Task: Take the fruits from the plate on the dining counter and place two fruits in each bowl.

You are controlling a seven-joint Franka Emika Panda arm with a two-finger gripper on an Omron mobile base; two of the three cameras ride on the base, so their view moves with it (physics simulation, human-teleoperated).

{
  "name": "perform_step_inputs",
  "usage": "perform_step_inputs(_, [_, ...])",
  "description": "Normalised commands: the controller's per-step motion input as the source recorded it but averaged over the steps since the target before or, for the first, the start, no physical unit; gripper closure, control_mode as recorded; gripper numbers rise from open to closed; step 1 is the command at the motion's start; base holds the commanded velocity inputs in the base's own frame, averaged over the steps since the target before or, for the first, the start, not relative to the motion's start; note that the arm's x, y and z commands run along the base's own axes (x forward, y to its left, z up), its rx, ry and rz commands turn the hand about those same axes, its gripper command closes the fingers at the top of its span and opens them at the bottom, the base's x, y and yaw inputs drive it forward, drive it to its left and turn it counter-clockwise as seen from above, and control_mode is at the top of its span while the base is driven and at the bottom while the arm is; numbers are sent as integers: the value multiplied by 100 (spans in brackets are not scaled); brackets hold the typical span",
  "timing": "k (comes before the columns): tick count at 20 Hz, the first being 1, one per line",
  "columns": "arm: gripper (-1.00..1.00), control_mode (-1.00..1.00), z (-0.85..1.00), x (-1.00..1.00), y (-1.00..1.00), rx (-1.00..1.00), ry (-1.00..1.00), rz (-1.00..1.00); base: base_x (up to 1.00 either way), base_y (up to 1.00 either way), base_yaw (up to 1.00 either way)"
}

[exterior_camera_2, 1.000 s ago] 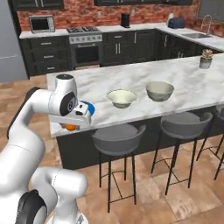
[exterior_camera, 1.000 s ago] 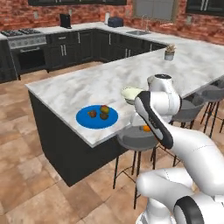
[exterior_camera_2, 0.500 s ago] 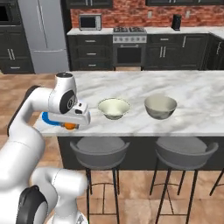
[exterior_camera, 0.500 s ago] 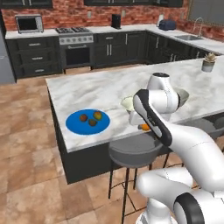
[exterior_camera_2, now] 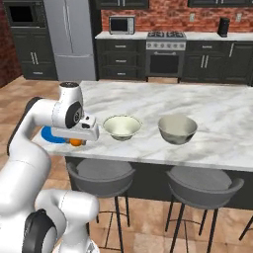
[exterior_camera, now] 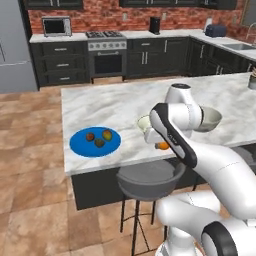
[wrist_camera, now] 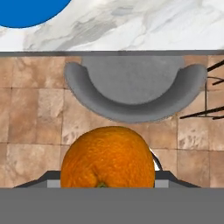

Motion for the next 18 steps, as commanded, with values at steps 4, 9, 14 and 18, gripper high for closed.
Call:
perform_step_inputs(4, [100, 100, 0, 0, 0, 0, 0, 0, 40, 22, 1])
perform_step_inputs(9, [100, 100, 0, 0, 0, 0, 0, 0, 53, 26, 0])
perform_step_inputs(14, [100, 100, 0, 0, 0, 0, 0, 0, 43, 24, 0])
perform_step_inputs(18, [100, 100, 0, 0, 0, 0, 0, 0, 54, 2, 0])
